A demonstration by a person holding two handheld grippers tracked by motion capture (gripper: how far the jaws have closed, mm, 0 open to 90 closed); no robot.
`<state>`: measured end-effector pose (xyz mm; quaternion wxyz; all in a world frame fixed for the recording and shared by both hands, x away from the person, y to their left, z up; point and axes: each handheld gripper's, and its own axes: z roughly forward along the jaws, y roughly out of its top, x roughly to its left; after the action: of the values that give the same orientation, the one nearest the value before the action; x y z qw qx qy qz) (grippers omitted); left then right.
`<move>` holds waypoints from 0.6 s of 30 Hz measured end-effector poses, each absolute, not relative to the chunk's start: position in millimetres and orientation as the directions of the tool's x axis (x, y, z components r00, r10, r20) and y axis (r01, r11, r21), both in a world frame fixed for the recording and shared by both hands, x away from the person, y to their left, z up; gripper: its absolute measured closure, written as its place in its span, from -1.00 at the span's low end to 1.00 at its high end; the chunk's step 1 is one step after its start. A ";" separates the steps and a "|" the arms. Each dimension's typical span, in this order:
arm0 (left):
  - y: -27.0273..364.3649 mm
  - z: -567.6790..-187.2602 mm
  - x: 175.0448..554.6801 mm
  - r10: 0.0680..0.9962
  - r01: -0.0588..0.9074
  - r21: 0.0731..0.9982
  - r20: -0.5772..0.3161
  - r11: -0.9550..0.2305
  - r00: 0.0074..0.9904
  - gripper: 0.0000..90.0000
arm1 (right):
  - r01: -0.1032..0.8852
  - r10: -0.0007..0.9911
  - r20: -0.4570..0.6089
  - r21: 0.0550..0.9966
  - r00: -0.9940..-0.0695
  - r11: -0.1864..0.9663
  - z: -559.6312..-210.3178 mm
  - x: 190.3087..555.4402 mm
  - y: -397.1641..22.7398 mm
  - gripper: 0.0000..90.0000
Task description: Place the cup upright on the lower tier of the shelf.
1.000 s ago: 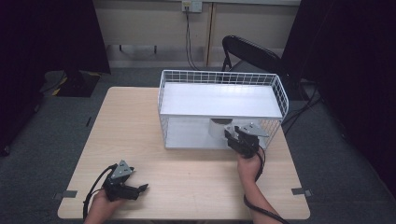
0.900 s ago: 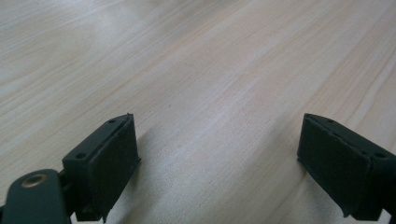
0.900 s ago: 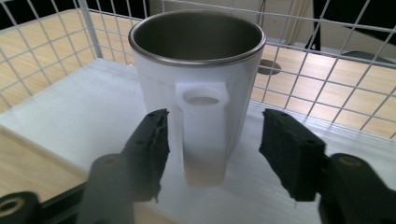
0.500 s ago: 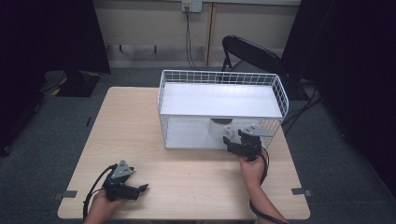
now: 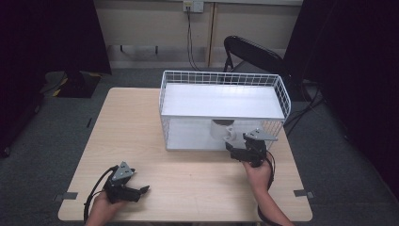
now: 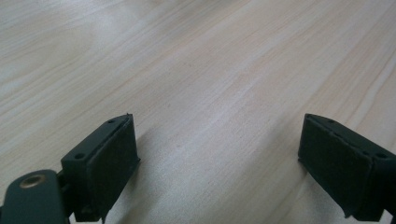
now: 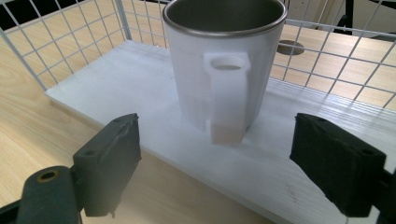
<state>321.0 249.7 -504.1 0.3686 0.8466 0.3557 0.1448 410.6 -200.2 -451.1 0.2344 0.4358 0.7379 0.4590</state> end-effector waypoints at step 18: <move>248.0 -504.2 323.0 0.707 0.496 0.726 -0.018 -0.477 0.707 -0.78 | 0.408 0.793 0.046 0.874 -0.608 0.263 -447.8 379.7 -213.3 -0.69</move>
<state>323.0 248.0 -504.2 0.3682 0.8472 0.3552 0.1435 379.7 -213.3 -447.8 0.2071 0.3914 0.7671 0.4642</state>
